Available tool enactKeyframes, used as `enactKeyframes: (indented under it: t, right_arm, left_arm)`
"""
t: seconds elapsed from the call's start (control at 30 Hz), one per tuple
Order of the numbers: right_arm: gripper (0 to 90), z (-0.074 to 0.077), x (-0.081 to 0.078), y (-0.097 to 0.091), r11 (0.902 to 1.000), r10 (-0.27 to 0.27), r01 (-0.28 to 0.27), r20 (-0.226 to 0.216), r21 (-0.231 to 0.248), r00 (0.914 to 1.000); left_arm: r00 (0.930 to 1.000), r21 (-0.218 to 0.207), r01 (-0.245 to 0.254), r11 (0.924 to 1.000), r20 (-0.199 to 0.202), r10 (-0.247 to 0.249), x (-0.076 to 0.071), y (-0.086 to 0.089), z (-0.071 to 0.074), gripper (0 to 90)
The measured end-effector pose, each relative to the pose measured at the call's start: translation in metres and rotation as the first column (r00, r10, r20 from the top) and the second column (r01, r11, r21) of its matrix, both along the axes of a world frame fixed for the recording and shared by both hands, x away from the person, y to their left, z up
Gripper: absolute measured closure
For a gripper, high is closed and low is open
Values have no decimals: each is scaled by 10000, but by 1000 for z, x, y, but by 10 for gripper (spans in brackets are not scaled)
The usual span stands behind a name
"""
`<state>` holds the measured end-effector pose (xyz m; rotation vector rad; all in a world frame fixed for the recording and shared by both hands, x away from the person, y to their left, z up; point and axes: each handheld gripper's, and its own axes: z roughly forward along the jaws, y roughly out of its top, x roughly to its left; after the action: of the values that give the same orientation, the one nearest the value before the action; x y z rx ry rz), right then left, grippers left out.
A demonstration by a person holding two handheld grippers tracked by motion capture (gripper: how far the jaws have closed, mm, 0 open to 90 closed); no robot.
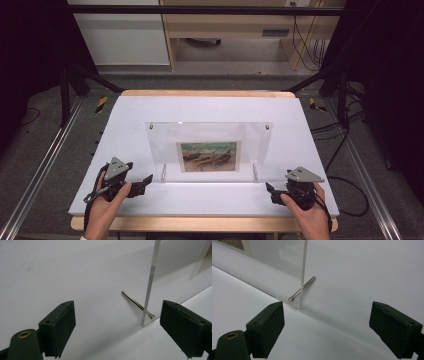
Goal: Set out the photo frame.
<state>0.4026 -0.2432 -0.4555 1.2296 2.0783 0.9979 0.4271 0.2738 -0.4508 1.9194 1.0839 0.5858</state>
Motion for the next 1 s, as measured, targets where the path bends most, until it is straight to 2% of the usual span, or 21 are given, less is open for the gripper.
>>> enactKeyframes:
  t: [0.23, 0.5, 1.0]
  right_arm:
    - [145, 0, -1, -11, 9994, -333, 333, 29, 26, 9994]
    - [150, 0, 0, -18, 9968, -793, 791, 145, 130, 9967]
    - [149, -1, 8, -22, 9920, -1264, 1263, 147, 87, 9919]
  left_arm:
    - [9989, 169, -437, 9989, 149, 435, 1, 14, 0, 131]
    - [9944, 321, -989, 9946, 401, 976, 5, 26, 0, 132]
    - [9904, 280, -1341, 9906, 370, 1331, 11, 37, -3, 132]
